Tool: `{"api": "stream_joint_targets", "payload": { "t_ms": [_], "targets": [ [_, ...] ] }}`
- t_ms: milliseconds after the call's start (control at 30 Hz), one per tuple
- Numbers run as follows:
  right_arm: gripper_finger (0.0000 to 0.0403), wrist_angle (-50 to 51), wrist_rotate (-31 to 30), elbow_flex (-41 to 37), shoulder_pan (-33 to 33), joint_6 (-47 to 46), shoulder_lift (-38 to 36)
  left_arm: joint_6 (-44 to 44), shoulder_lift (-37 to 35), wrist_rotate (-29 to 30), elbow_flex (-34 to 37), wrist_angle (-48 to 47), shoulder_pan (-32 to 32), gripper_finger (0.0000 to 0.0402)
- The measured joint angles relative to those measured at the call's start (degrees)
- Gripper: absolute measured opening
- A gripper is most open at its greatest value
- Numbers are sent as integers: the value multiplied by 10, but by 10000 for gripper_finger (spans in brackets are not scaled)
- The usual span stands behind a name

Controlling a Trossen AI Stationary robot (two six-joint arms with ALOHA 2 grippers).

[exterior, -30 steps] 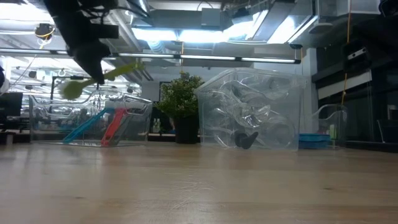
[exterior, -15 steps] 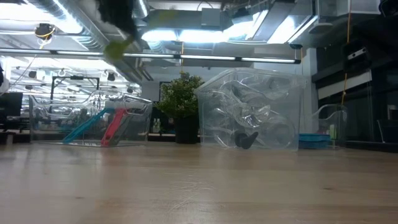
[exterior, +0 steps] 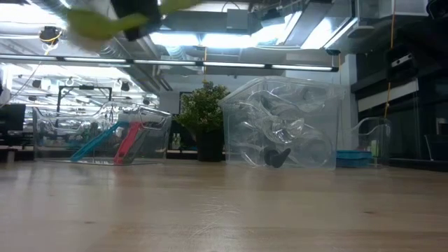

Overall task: Pick & Place Kitchen Sink Supplies
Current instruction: Put the light green dish brush into the left transparent bin

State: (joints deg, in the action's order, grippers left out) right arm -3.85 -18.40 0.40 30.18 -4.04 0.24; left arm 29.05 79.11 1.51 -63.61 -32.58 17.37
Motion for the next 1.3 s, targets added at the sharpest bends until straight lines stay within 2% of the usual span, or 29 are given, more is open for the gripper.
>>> {"api": "stream_joint_targets", "payload": {
  "t_ms": [167, 300, 500, 700, 800, 867, 1067, 1300],
  "targets": [
    [32, 0, 0, 0, 0, 0, 0, 31, 77, -5, 0, -31, 18, 20],
    [32, 0, 0, 0, 0, 0, 0, -10, 130, 16, 0, -66, 27, 20],
    [32, 0, 0, 0, 0, 0, 0, -191, 165, 20, 0, -83, 46, 20],
    [32, 0, 0, 0, 0, 0, 0, -389, 165, 62, 0, -81, 71, 20],
    [32, 0, 0, 0, 0, 0, 0, -501, 165, 66, 0, -79, 92, 20],
    [32, 0, 0, 0, 0, 0, 0, -543, 165, 69, 0, -67, 101, 20],
    [32, 0, 0, 0, 0, 0, 0, -550, 173, 80, 0, -54, 119, 20],
    [32, 0, 0, 0, 0, 0, 0, -506, 222, 73, 0, -56, 136, 20]
  ]
}}
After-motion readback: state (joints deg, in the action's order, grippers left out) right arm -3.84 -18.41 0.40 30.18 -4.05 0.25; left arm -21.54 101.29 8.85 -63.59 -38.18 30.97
